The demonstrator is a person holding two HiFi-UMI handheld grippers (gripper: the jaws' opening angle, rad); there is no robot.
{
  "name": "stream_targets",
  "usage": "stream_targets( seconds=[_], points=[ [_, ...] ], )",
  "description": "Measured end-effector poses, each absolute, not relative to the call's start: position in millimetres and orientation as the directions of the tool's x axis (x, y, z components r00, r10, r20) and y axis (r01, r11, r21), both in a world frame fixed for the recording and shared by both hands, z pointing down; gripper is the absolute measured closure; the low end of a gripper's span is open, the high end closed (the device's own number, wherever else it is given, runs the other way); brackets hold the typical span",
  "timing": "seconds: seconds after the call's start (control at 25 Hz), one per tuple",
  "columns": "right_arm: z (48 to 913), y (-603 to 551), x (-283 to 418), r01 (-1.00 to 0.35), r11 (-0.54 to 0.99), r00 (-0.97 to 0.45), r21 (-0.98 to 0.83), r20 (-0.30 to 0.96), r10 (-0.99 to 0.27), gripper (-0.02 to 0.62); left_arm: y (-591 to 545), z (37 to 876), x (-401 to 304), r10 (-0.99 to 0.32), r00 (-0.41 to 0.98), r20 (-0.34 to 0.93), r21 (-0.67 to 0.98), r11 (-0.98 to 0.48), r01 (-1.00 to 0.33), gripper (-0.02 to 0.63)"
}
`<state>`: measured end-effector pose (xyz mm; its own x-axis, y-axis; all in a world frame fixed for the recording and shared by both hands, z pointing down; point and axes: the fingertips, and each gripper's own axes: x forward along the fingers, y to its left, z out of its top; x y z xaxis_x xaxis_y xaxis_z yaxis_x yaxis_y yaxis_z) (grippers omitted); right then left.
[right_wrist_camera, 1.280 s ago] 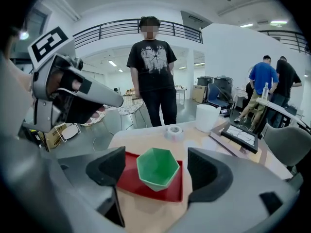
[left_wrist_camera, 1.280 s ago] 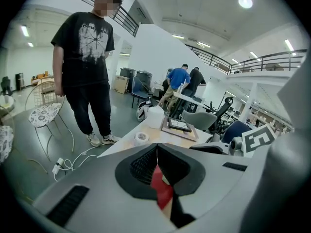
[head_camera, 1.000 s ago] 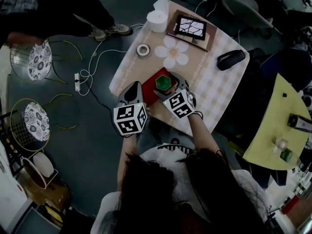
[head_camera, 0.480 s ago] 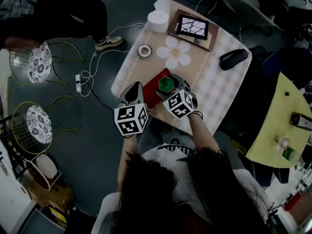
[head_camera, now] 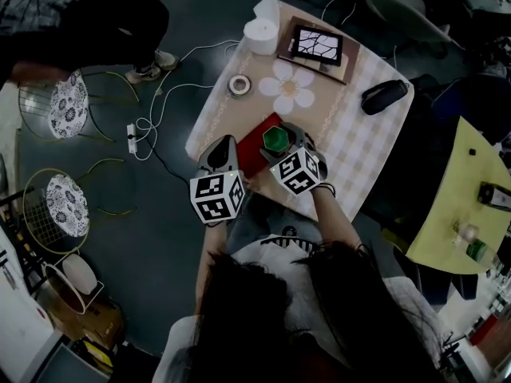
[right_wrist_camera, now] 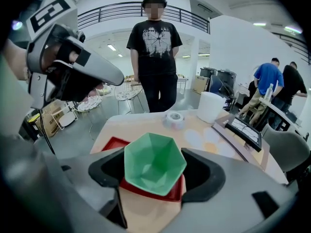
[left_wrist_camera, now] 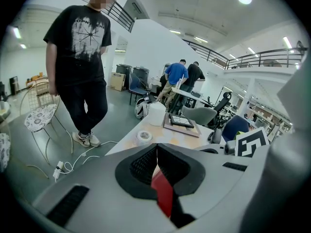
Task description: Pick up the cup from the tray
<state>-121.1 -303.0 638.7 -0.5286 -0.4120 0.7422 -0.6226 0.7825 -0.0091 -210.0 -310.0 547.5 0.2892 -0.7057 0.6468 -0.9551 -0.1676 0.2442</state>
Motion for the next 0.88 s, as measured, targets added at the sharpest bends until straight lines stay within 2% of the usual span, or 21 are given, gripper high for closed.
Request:
stream_targets(
  seconds=[0.28,0.88],
  points=[
    [626.0,-302.0,-99.4,-0.667,0.745,-0.503,0.006,0.734,-0.456,0.253,-309.8,543.2,-191.4,-0.701,0.323,0.636,0.248,-0.211,-0.945,0.597],
    [619.4,-280.2,5.4,-0.800,0.599,-0.375,0.036,0.748,-0.547,0.253,-305.1,530.7,-104.6,-0.652,0.455,0.606,0.254,-0.384,-0.888,0.597]
  ],
)
